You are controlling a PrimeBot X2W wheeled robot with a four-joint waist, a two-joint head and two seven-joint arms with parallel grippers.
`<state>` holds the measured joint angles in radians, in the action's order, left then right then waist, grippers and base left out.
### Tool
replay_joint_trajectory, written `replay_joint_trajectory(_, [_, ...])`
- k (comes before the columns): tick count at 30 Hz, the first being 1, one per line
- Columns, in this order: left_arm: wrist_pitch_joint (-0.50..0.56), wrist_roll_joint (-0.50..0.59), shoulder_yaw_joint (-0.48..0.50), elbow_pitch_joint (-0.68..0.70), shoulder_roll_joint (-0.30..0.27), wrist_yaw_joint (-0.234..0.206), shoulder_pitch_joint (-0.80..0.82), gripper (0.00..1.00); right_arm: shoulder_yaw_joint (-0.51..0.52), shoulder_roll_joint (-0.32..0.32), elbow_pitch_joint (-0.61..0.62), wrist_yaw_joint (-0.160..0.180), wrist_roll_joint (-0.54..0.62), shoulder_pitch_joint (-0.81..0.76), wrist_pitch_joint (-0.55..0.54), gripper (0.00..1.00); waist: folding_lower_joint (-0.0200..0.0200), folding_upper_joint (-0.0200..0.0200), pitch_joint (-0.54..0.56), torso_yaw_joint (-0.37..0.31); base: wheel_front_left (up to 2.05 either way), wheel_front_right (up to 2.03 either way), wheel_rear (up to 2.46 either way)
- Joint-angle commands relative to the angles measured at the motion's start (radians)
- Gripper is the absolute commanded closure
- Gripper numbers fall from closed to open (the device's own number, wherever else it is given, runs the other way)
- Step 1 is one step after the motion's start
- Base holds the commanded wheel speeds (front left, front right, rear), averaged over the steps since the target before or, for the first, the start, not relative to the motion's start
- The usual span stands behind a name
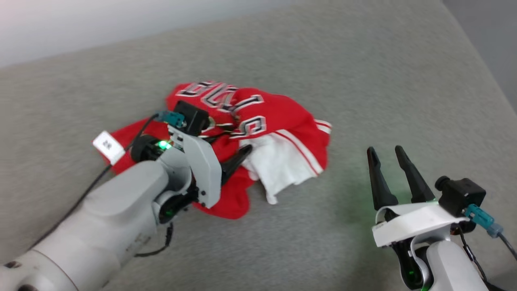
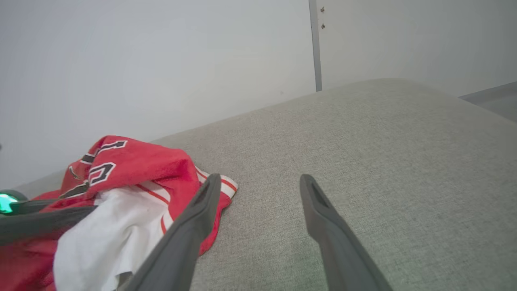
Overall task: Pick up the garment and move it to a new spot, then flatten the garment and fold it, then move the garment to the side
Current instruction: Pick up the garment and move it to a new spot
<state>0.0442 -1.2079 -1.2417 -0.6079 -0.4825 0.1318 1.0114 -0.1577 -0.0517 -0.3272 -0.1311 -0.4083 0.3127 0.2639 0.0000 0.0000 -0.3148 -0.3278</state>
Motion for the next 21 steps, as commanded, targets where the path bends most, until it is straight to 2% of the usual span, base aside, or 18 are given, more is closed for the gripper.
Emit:
replay_joint_trajectory(1, [-0.024,-0.01,0.005,0.009,0.005,-0.002,-0.015,0.0,0.009,0.001,-0.008,0.001,0.014,-0.019,0.001,0.0,0.0,0.0,0.1,0.118,0.0,0.0,0.0])
replay_joint_trajectory(7, [-0.169,-0.059,0.026,0.055,0.02,-0.002,-0.086,0.0,0.045,-0.019,-0.047,0.001,0.059,-0.053,0.001,0.0,0.0,0.0,0.186,0.251,0.0,0.0,0.0])
replay_joint_trajectory(12, [-0.271,-0.088,0.053,0.034,0.021,-0.002,-0.182,0.0,0.067,-0.054,-0.065,0.001,0.073,-0.086,0.001,0.0,0.0,0.0,0.231,0.353,0.0,0.0,0.0])
replay_joint_trajectory(15, [-0.299,-0.054,0.061,-0.014,0.017,-0.012,-0.239,0.0,0.082,-0.079,-0.075,0.001,0.074,-0.108,0.001,0.0,0.0,0.0,0.25,0.406,0.0,0.0,0.0])
replay_joint_trajectory(18, [-0.307,-0.044,0.088,-0.055,0.039,-0.011,-0.311,0.0,0.108,-0.104,-0.08,0.001,0.069,-0.14,0.001,0.0,0.0,0.0,0.272,0.46,0.0,0.0,0.0])
replay_joint_trajectory(21, [-0.31,0.0,0.175,-0.077,0.039,-0.012,-0.369,0.0,0.133,-0.124,-0.077,0.001,0.065,-0.17,0.001,0.0,0.0,0.0,0.287,0.501,0.0,0.0,0.0])
